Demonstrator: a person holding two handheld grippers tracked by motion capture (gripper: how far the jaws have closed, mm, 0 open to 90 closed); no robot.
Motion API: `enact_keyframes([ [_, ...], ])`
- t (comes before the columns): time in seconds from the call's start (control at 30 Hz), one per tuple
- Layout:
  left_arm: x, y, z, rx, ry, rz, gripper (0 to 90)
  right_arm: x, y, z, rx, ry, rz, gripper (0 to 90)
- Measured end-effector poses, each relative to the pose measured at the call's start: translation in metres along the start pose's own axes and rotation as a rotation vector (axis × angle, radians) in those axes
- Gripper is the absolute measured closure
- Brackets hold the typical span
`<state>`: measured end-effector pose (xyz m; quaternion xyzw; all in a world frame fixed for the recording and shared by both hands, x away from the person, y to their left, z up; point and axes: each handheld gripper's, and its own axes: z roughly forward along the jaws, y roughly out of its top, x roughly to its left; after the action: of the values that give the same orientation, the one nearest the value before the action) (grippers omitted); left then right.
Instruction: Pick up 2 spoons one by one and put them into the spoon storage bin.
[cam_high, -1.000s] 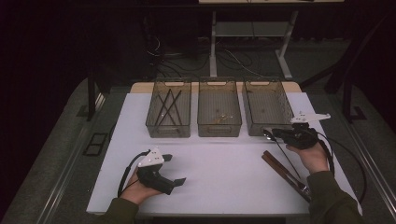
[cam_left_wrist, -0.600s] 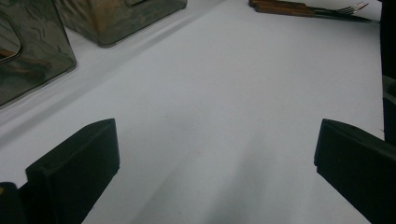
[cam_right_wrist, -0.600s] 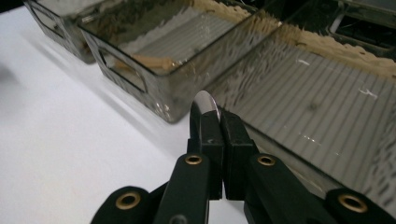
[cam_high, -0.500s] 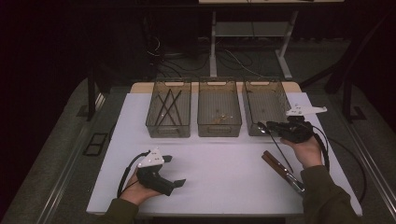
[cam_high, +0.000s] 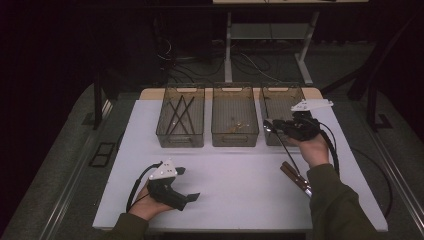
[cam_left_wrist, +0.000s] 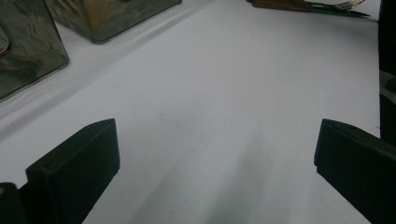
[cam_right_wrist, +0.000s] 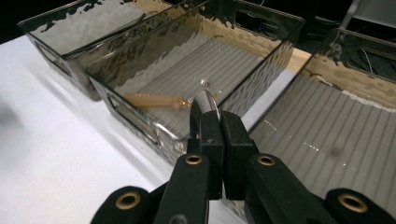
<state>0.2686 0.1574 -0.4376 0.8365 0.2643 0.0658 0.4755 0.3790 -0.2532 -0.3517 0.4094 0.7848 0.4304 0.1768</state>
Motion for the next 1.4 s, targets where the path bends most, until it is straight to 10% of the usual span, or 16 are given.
enact_keyframes([
  [0.9,0.001,0.000,0.000,0.004,-0.005,0.004,0.0,0.005,0.084,0.088,0.011,-0.081,-0.017,88.8],
  [1.4,0.002,0.000,0.001,-0.003,-0.017,0.001,0.0,-0.006,0.097,0.140,0.025,-0.151,-0.012,88.5],
])
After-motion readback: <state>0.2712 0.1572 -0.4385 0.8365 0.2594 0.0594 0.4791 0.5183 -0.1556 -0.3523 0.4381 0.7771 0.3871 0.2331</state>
